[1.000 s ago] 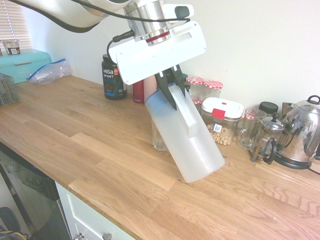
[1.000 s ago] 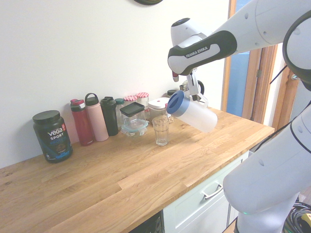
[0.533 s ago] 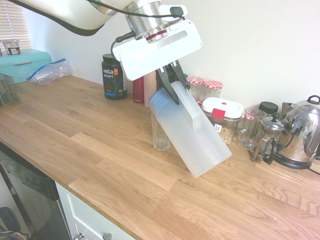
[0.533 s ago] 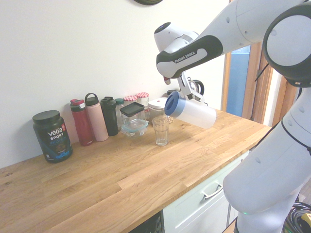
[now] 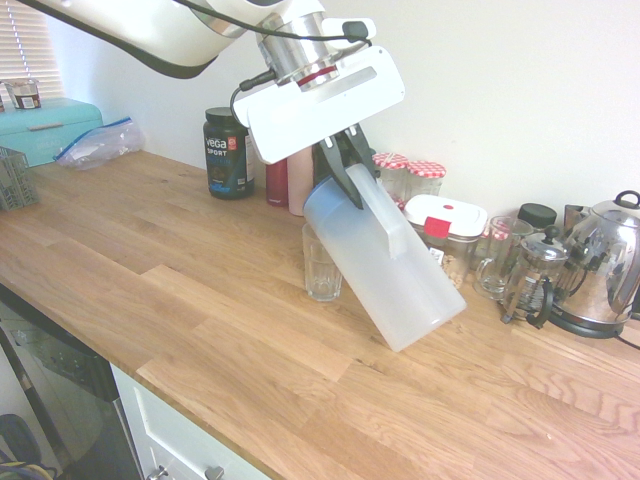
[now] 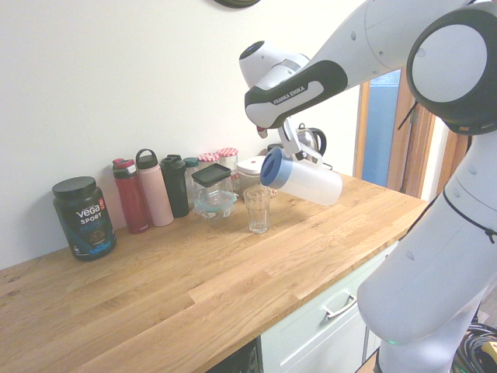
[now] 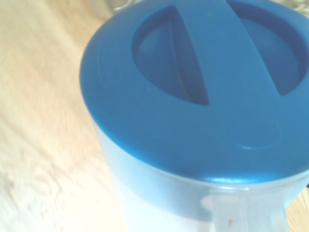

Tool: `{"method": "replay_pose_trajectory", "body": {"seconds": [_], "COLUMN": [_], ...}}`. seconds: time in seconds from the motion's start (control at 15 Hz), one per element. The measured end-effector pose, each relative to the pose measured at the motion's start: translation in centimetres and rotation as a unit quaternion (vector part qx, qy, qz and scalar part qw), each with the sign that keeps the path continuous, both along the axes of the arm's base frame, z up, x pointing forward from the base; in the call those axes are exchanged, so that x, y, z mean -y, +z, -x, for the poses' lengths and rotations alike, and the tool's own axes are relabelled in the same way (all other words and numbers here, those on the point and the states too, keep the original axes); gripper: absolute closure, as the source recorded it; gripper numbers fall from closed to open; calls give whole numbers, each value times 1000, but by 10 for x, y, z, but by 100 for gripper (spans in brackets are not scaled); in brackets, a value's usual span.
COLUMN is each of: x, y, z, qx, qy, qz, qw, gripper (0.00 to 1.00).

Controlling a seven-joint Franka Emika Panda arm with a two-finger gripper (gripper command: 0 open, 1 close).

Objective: Pour me some water

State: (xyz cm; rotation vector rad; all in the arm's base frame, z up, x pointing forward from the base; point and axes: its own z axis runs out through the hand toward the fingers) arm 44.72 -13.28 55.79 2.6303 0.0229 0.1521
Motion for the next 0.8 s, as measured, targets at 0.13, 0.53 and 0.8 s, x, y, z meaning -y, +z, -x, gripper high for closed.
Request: {"method": "replay_pose_trajectory", "body": {"seconds": [0.13,0.53,0.8], "x": [24,106,80], "y": [13,36,2], "z": [15,115,137], "qx": [35,123,164], "qy": [-19,-126,-203], "qz": [-50,-185,-252], "qw": [998,967,932], "gripper": [100,100,100]}}
